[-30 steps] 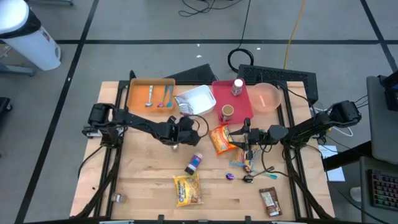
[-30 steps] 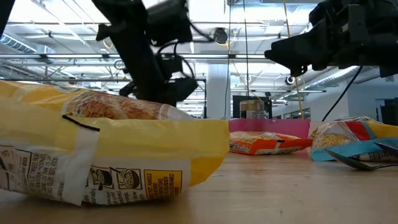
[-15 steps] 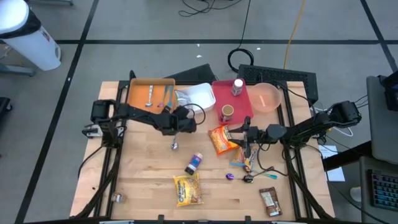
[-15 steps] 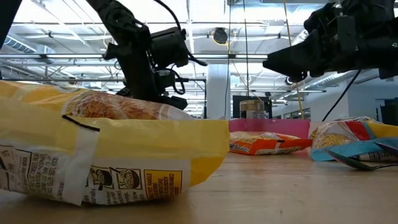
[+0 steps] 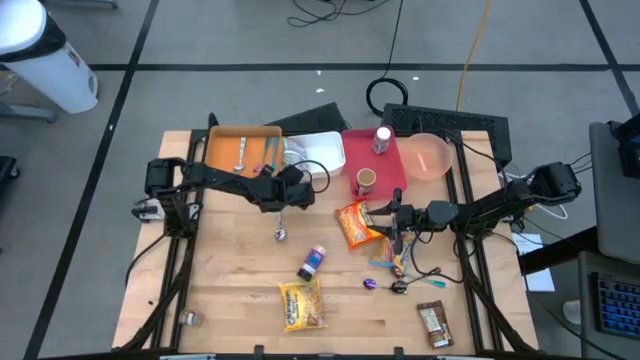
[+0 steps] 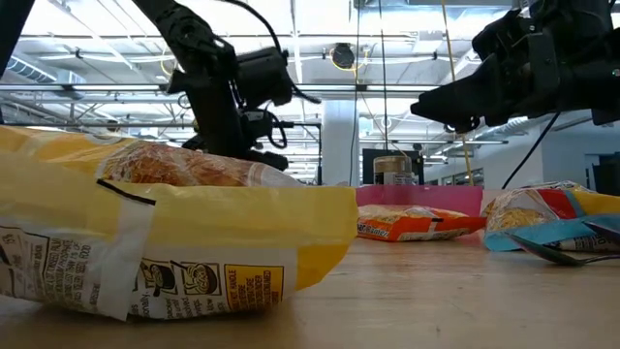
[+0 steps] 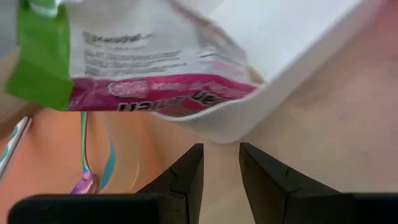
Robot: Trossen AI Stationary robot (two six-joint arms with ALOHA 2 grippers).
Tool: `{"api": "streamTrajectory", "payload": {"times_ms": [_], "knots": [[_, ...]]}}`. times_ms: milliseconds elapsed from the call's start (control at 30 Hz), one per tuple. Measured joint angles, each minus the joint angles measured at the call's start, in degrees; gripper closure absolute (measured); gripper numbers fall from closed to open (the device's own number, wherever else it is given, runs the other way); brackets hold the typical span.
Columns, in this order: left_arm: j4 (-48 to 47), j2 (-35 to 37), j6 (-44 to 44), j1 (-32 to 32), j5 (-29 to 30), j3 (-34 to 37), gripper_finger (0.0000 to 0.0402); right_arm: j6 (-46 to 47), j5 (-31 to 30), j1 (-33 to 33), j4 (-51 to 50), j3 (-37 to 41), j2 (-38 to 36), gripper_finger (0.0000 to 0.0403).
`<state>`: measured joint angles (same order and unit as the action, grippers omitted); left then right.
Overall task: Pick & Place Food Item
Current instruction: Adjust the white bin, then put the blue patterned spoon into the orange bin
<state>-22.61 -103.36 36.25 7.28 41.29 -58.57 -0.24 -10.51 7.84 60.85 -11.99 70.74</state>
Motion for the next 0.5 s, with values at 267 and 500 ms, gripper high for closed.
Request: {"api": "streamTrajectory", "payload": {"times_ms": [267, 500], "knots": [[-3.8, 10.3, -2.7, -7.0, -2.6, 0.0, 0.0291, 8.2, 0.1, 0.0, 0.7, 0.0, 0.0, 0.0239], [-9.8, 23.6, -2.5, -18.9, -7.0, 0.0, 0.0291, 14.6, 0.2, 0.4, 3.0, 0.0, 0.0, 0.0238]]}}
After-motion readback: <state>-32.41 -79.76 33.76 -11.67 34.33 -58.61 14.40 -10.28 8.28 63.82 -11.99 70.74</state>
